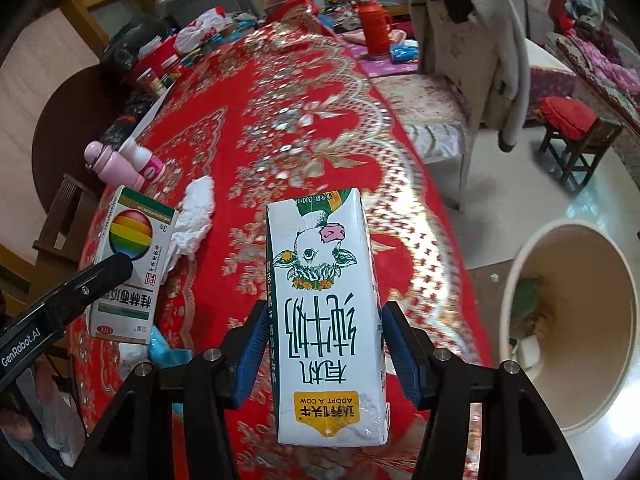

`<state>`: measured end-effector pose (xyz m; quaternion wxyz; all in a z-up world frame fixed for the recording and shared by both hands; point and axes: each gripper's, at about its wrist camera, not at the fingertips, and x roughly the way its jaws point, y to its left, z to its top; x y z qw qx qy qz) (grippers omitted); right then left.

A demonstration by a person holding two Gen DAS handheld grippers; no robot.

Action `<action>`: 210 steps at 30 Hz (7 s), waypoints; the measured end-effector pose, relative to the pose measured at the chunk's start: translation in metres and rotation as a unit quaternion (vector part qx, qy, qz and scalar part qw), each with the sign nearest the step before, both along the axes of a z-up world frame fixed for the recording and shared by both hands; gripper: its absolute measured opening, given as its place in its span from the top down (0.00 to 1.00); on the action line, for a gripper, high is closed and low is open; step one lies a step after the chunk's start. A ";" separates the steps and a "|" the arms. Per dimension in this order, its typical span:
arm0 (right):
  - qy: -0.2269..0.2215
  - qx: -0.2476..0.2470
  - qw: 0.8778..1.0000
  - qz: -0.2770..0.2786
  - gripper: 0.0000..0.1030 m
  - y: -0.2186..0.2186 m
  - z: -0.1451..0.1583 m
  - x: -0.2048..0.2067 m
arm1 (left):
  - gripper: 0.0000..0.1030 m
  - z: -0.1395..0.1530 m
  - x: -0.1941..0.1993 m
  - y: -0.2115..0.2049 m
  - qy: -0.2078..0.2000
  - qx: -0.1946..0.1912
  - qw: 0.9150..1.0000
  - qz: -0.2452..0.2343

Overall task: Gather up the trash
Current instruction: 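Carry the medicine box and milk carton over the beige bin, then open both grippers to drop box and carton into the bin, then move both open grippers back over the table items, then close the left gripper on the second white medicine box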

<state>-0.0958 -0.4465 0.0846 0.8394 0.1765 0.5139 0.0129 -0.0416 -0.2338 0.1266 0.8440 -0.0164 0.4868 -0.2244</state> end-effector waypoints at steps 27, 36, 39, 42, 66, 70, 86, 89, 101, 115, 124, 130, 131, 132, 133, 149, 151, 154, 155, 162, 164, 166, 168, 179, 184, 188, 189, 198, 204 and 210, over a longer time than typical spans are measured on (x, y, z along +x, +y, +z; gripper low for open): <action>0.023 -0.001 0.993 -0.114 0.47 -0.127 -0.011 -0.087 | 0.74 -0.018 -0.050 -0.148 0.020 0.003 0.992 -0.121; 0.034 -0.001 0.988 -0.148 0.47 -0.167 -0.016 -0.111 | 0.74 -0.029 -0.061 -0.194 0.031 0.007 0.988 -0.153; 0.036 0.000 0.987 -0.156 0.47 -0.177 -0.019 -0.116 | 0.74 -0.033 -0.064 -0.208 0.033 0.008 0.986 -0.163; 0.039 0.000 0.986 -0.165 0.47 -0.187 -0.021 -0.121 | 0.74 -0.037 -0.064 -0.218 0.037 0.009 0.985 -0.169; 0.065 0.007 0.981 -0.181 0.47 -0.225 -0.043 -0.126 | 0.74 -0.072 -0.063 -0.275 0.062 0.023 0.981 -0.184; 0.066 0.008 0.981 -0.183 0.46 -0.229 -0.044 -0.128 | 0.74 -0.074 -0.063 -0.280 0.062 0.026 0.980 -0.187; 0.075 0.018 0.979 -0.190 0.47 -0.239 -0.056 -0.125 | 0.74 -0.089 -0.060 -0.297 0.076 0.030 0.978 -0.190; 0.079 0.020 0.979 -0.190 0.47 -0.240 -0.059 -0.122 | 0.74 -0.091 -0.056 -0.296 0.085 0.023 0.978 -0.190; 0.093 0.033 0.972 -0.212 0.32 -0.248 -0.070 -0.121 | 0.55 -0.094 -0.050 -0.288 0.127 -0.020 0.974 -0.186; 0.083 0.026 0.980 -0.177 0.32 -0.222 -0.059 -0.098 | 0.55 -0.078 -0.041 -0.247 0.085 0.007 0.987 -0.140; 0.061 0.020 0.989 -0.132 0.32 -0.181 -0.041 -0.065 | 0.55 -0.066 -0.029 -0.193 0.067 0.014 0.994 -0.087; 0.055 0.018 0.995 -0.086 0.32 -0.139 -0.035 -0.037 | 0.55 -0.055 -0.017 -0.142 0.061 0.014 0.997 -0.039; 0.054 0.018 0.995 -0.078 0.32 -0.133 -0.035 -0.033 | 0.55 -0.054 -0.015 -0.130 0.060 0.015 0.998 -0.030; 0.054 0.017 0.996 -0.069 0.32 -0.124 -0.035 -0.029 | 0.55 -0.053 -0.013 -0.119 0.058 0.017 0.998 -0.021; 0.054 0.017 0.997 -0.060 0.32 -0.116 -0.035 -0.024 | 0.55 -0.052 -0.012 -0.110 0.058 0.018 0.998 -0.013; 0.051 0.024 0.997 0.049 0.32 0.009 -0.034 0.030 | 0.55 -0.035 0.010 0.044 0.057 0.030 0.992 0.106; 0.052 0.023 0.997 0.058 0.32 0.020 -0.034 0.035 | 0.55 -0.040 0.016 0.057 0.064 0.033 0.991 0.114; 0.054 0.021 0.996 0.066 0.32 0.034 -0.034 0.041 | 0.54 -0.048 0.028 0.077 0.076 0.034 0.989 0.126; 0.054 0.021 0.996 0.067 0.32 0.037 -0.034 0.042 | 0.53 -0.052 0.033 0.082 0.081 0.034 0.988 0.126; 0.060 0.021 0.996 0.057 0.32 0.050 -0.039 0.051 | 0.51 -0.072 0.055 0.087 0.082 0.059 0.990 0.093; 0.061 0.020 0.996 0.055 0.32 0.052 -0.039 0.053 | 0.51 -0.079 0.061 0.085 0.088 0.068 0.990 0.081; 0.062 0.021 0.996 0.052 0.32 0.055 -0.039 0.055 | 0.51 -0.082 0.066 0.083 0.083 0.082 0.990 0.077; 0.064 0.021 0.997 0.049 0.32 0.057 -0.040 0.059 | 0.51 -0.084 0.070 0.081 0.080 0.091 0.990 0.069; 0.056 0.025 0.995 0.075 0.32 0.095 -0.038 0.092 | 0.91 -0.063 0.075 0.118 0.068 0.052 0.993 0.076; 0.051 0.024 0.993 0.101 0.32 0.125 -0.034 0.113 | 0.92 -0.063 0.077 0.144 0.083 0.032 0.992 0.090; 0.050 0.020 0.992 0.111 0.32 0.137 -0.033 0.121 | 0.88 -0.061 0.075 0.146 0.101 -0.004 0.993 0.058; 0.051 0.020 0.992 0.110 0.32 0.138 -0.033 0.123 | 0.77 -0.061 0.073 0.142 0.103 -0.005 0.994 0.046; 0.057 0.018 0.993 0.102 0.32 0.137 -0.037 0.131 | 0.50 -0.086 0.085 0.126 0.108 0.046 0.992 0.039; 0.062 0.019 0.992 0.106 0.32 0.139 -0.041 0.138 | 0.70 -0.086 0.089 0.134 0.102 0.023 0.994 0.032; 0.052 0.019 0.988 0.145 0.32 0.161 -0.041 0.152 | 0.80 -0.064 0.090 0.166 0.082 0.016 0.994 0.070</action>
